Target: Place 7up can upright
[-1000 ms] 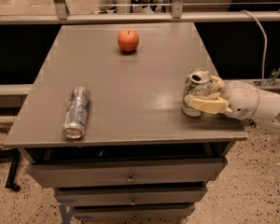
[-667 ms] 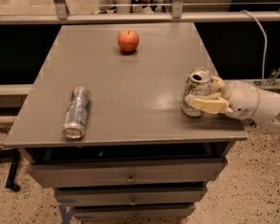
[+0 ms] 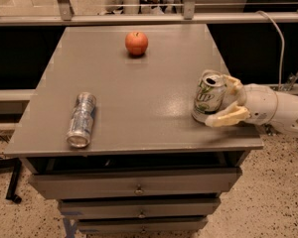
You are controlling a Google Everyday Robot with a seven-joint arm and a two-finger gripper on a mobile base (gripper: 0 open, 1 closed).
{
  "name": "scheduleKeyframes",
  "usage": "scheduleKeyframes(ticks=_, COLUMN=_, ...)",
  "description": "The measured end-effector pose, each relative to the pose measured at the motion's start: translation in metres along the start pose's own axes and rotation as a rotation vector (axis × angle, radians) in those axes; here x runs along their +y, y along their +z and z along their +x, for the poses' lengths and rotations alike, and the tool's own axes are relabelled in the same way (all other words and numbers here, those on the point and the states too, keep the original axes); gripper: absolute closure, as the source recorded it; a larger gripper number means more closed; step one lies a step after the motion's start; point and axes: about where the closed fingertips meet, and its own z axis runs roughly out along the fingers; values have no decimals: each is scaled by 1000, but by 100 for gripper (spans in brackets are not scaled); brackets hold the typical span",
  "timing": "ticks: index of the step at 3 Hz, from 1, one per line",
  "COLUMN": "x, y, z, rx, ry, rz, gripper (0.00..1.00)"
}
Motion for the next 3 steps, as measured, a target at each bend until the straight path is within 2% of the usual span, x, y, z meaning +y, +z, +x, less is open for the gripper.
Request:
scheduleKeyframes(ticks=1, x=-6, y=-9, z=-13, rx=52, ry=-17, rz=-13, gripper=0)
scheduleKeyframes(ticks=2, x=-15, y=-30, z=-41, rx=163, ry=-46, rz=-22, gripper=0)
scheduleKeyframes(ticks=3, x=-22, y=-54, z=-65, rx=156, ry=-91, rz=11, gripper=0)
